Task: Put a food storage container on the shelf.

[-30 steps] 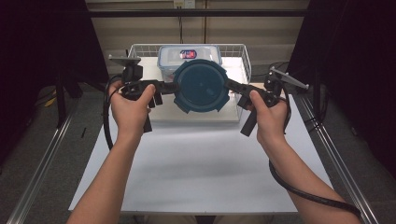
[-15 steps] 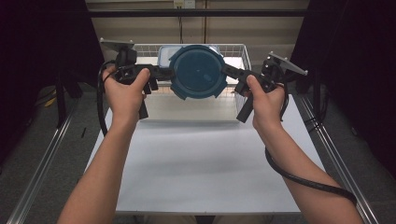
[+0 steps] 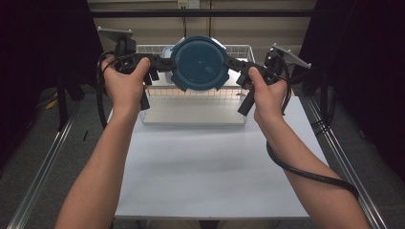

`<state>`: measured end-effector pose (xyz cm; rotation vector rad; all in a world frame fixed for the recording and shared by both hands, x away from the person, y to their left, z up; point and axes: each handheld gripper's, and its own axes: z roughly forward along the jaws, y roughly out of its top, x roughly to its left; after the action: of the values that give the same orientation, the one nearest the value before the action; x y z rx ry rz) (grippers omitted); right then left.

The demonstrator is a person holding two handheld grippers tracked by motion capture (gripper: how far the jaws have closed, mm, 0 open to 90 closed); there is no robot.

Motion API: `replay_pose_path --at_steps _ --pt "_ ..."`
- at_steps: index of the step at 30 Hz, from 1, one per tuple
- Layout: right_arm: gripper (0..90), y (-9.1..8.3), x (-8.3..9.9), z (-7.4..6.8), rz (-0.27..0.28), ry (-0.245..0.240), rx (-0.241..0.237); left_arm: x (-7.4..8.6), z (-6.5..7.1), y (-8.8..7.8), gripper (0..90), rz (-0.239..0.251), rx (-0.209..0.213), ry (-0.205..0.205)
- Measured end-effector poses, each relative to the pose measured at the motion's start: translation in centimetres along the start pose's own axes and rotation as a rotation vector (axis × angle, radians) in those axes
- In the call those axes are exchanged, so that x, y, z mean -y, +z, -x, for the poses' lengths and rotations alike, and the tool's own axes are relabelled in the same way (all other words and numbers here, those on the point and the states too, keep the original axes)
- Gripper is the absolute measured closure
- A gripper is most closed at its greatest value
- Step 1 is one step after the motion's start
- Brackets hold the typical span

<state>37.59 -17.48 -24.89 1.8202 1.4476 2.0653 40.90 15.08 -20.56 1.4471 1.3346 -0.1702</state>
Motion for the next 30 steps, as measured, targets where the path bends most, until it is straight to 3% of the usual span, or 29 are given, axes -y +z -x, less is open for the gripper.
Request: replay_pose_path --at_steps 8,16,30 --pt "75.1 1.7 -1.6 -0.3 0.008 0.020 0.002 -2.4 -0.3 0.7 74.5 0.014 -0.005 -0.014" --pt "75.1 3.8 -3.0 0.1 0.010 0.049 0.025 -4.5 -1.3 2.1 74.5 0.011 -0.005 -0.062" --pt "75.1 7.5 -4.9 1.0 0.027 0.173 0.057 -7.0 -3.3 4.0 72.6 0.029 -0.011 -0.141"
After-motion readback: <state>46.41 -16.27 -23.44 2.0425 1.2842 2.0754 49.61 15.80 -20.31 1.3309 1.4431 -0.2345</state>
